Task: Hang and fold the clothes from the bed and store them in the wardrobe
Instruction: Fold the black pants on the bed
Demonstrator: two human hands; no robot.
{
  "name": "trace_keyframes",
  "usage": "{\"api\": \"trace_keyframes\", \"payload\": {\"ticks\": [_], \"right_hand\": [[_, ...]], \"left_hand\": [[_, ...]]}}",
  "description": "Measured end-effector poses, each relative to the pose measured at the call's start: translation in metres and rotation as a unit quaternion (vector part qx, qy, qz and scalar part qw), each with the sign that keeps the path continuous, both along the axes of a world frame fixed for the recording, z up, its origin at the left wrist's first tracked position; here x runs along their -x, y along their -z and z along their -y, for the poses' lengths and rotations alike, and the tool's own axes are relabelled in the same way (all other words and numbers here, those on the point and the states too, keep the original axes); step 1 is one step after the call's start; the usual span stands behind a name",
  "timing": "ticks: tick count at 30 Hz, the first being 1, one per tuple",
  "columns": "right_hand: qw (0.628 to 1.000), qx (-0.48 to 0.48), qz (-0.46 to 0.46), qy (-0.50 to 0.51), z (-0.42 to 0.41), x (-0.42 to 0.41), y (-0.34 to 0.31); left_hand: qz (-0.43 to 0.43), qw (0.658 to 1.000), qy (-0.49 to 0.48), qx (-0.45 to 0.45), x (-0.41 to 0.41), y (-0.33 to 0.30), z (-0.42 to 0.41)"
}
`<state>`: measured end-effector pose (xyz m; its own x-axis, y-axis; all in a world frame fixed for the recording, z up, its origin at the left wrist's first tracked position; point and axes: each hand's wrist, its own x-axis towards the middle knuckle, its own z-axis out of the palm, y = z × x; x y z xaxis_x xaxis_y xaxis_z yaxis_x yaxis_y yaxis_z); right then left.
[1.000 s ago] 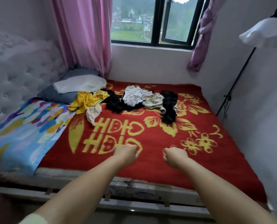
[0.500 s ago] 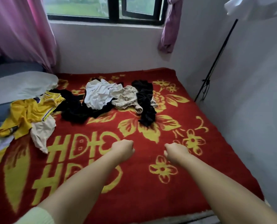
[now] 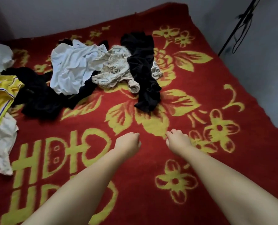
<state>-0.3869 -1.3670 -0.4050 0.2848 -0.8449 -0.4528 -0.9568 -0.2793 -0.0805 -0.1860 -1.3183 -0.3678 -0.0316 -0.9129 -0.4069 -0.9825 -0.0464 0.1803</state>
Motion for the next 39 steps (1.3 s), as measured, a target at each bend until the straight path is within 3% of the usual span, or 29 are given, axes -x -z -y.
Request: {"api": "trace_keyframes", "payload": {"ticks": [5,8,10,13,16,18,21,27,31,36,39], "right_hand": [[0.997,0.026,0.079,-0.002,0.087,-0.008,0.081],[0.995,0.003,0.101,-0.013,0.102,0.005,0.132],[0.991,0.055,0.110,-0.052,0.096,0.015,0.154],[0.979,0.142,0.135,-0.054,0.091,0.016,0.166],[0.975,0.155,0.150,-0.050,0.091,0.016,0.171],[0.975,0.163,0.142,-0.059,0.092,0.017,0.171],[0.974,0.171,0.131,-0.067,0.093,0.018,0.171],[0.980,0.137,0.130,-0.055,0.096,0.017,0.168],[0.991,0.055,0.115,-0.039,0.105,0.019,0.160],[0.979,-0.041,0.197,0.026,0.090,-0.004,0.090],[0.975,-0.040,0.216,-0.041,0.060,-0.039,0.028]], "left_hand": [[-0.028,0.996,-0.071,0.037,0.014,0.057,0.101],[-0.062,0.985,-0.142,0.082,0.031,0.092,0.151],[-0.065,0.976,-0.167,0.120,0.039,0.110,0.177],[-0.025,0.977,-0.170,0.123,0.048,0.138,0.204],[0.049,0.982,-0.171,0.064,0.057,0.160,0.213],[0.078,0.981,-0.162,0.077,0.056,0.165,0.216],[-0.003,0.979,-0.171,0.108,0.037,0.157,0.222],[-0.027,0.976,-0.159,0.143,-0.004,0.129,0.180],[-0.092,0.954,-0.210,0.193,-0.019,0.106,0.121],[-0.169,0.935,-0.217,0.225,-0.020,0.048,0.029],[-0.215,0.913,-0.229,0.259,-0.019,-0.010,-0.003]]}}
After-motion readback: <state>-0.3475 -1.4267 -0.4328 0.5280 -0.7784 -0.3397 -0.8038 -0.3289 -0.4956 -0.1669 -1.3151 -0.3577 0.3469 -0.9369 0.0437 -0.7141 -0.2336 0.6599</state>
